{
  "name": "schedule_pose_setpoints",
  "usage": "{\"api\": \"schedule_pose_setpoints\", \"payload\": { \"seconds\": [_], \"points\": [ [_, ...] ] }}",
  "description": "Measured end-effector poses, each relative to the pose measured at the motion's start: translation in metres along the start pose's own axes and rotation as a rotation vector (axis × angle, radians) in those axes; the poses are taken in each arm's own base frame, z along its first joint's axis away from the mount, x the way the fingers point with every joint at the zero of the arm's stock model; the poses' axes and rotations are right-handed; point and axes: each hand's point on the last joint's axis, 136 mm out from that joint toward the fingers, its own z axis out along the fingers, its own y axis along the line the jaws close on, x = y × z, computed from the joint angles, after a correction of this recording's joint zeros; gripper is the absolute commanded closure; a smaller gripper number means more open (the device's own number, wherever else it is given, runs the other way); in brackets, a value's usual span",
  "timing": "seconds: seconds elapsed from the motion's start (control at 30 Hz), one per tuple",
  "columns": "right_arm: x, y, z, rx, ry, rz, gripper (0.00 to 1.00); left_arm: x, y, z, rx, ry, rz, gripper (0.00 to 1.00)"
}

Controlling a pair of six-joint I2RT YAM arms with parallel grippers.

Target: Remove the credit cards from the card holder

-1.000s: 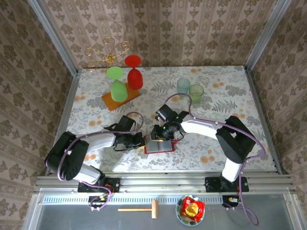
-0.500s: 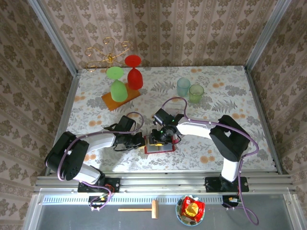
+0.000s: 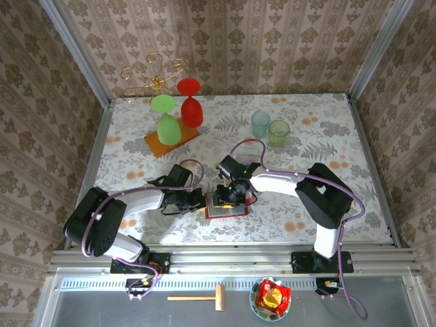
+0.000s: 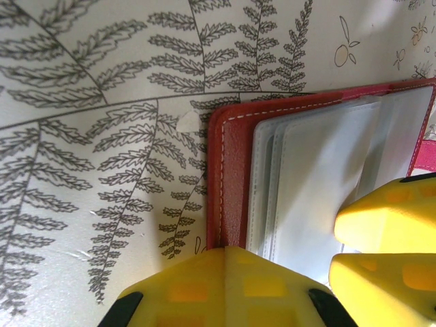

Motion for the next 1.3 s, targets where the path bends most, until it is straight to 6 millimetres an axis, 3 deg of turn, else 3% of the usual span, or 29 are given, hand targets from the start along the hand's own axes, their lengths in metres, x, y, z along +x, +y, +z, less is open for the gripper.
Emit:
{"api": "schedule_pose_setpoints", "payload": {
  "seconds": [1.07,1.3],
  "points": [
    [-0.001,-0.018,-0.005,-0.033,-0.024,0.035,0.66,0.002,0.001,-0.003,-0.023,0.012,-0.012,0.96],
    [-0.002,-0.019,-0.005,-0.108,-0.022,0.07,0.67,-0.007,-0.016,-0.015,0.004,-0.021,0.01,0.9]
  ]
}}
